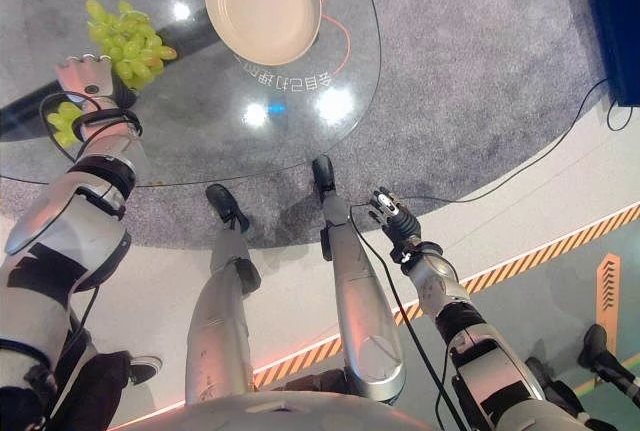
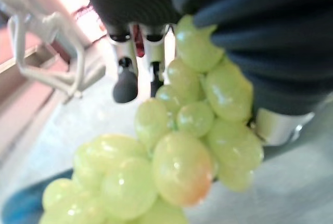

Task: Pick up fruits into the plate

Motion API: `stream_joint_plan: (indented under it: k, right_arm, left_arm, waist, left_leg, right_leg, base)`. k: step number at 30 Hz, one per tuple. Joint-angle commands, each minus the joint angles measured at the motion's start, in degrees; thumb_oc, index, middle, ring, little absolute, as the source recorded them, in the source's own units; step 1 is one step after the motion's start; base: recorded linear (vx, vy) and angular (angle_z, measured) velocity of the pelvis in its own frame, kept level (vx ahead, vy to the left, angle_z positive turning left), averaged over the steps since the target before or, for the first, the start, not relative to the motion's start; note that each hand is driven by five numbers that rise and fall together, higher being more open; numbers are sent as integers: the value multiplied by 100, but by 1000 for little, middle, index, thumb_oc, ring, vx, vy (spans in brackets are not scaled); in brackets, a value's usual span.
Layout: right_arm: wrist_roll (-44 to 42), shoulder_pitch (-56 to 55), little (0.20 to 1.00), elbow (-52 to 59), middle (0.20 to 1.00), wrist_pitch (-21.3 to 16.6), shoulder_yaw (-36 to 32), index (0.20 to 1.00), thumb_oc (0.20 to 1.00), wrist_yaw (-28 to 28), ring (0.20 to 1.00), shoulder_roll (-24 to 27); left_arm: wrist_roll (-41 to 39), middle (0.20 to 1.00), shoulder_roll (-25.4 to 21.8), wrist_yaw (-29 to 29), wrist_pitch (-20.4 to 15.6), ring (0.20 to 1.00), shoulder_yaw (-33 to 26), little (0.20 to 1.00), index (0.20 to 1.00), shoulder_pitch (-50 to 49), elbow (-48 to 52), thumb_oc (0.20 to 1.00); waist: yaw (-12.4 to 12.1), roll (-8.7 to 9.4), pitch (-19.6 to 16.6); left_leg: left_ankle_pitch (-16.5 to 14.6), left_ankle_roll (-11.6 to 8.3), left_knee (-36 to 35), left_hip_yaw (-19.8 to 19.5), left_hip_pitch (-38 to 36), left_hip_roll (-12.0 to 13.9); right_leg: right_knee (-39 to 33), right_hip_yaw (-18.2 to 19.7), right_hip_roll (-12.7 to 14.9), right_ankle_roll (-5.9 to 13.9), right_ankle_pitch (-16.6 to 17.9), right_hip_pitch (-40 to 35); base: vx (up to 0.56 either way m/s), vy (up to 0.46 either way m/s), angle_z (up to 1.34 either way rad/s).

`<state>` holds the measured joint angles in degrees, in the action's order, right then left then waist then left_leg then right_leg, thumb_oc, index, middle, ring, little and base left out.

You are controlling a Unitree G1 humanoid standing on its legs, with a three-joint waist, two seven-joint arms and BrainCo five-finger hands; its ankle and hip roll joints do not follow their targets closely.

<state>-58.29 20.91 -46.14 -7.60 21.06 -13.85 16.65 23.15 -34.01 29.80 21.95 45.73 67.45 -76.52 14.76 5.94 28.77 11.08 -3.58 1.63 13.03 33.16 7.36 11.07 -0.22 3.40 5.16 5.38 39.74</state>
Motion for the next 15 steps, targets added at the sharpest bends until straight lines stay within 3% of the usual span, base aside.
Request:
stream_joint_plan:
  k: [1, 8, 13, 15]
  right_arm:
    - [181, -86, 1000, 225, 1000, -157, -44, 1000, 1000, 81, 1000, -50]
    - [859, -19, 1000, 696, 1000, -117, -16, 1000, 1000, 324, 1000, 157]
    - [1418, 175, 1000, 1124, 1000, 42, -50, 1000, 1000, 411, 1000, 623]
    - [1554, 231, 1000, 1194, 1000, 88, -122, 1000, 1000, 338, 1000, 820]
  left_arm:
    - [-532, 200, -153, 30, -458, 200, -330, 200, 200, -55, 172, 200]
    - [-1025, 200, -415, -481, -1171, 200, -614, 200, 200, -440, 1099, 200]
    - [-842, 200, -721, -1031, -1466, 200, -776, 200, 200, -846, 2043, 200]
    - [-790, 200, -789, -1154, -1431, 200, -809, 200, 200, -971, 2352, 200]
  waist:
    - [-201, 104, 103]
    - [-415, -163, 103]
    - [-613, -378, 102]
    - [-660, -442, 102]
  left_leg:
    - [-477, -208, 174, -367, -198, -182]
    - [-447, -198, -10, -380, -918, -217]
    - [-495, -186, -113, -451, -1420, -269]
    - [-525, -183, -84, -467, -1524, -277]
  right_leg:
    - [-100, -287, -446, -132, -27, -318]
    - [-179, -384, -348, -130, -156, -1038]
    - [-246, -520, -302, -129, -273, -1594]
    - [-251, -577, -259, -124, -292, -1731]
  base:
    - [13, 41, 4]
    - [22, 33, 5]
    - [36, 21, 14]
    - [82, 53, 17]
